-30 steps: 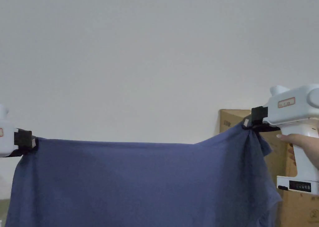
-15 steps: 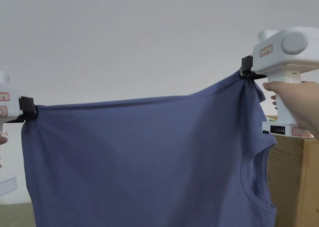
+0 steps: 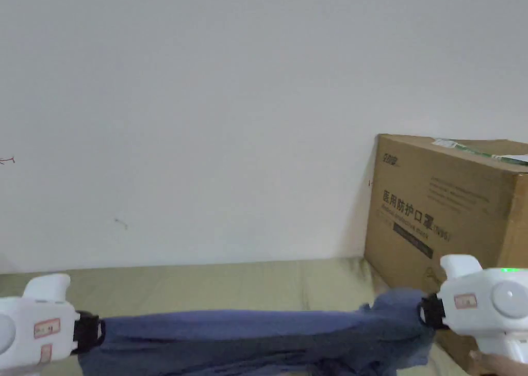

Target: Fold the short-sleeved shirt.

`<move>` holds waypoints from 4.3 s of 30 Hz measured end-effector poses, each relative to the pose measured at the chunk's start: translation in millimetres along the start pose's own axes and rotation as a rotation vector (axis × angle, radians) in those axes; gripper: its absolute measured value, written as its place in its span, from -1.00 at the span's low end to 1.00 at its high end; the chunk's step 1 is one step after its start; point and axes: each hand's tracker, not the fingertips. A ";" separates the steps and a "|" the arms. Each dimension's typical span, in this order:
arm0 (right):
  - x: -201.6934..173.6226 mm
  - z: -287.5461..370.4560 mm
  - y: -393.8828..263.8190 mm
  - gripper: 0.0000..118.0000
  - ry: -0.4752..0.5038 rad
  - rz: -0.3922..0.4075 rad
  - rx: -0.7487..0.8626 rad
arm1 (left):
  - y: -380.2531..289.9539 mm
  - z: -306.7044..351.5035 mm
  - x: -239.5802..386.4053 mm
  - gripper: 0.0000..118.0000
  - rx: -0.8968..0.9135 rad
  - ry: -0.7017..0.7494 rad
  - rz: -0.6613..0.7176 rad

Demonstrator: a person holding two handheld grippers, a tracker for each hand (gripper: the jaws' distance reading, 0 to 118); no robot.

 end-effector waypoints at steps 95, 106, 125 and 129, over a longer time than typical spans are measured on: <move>38.9 122.1 -355.0 0.90 -0.050 -0.068 -0.507 | -295.5 208.3 30.5 -0.92 -0.343 0.104 -0.011; 26.1 171.7 -342.0 -0.99 0.029 0.040 -0.397 | -296.2 216.1 29.1 -0.92 -0.355 0.114 0.009; 42.8 128.9 -207.5 -0.98 0.062 -0.083 -0.312 | -196.7 144.1 9.7 -0.92 -0.340 0.088 0.015; 41.5 57.6 -162.4 -0.99 0.045 -0.108 -0.326 | -163.9 88.4 -5.0 -0.92 -0.334 0.089 0.036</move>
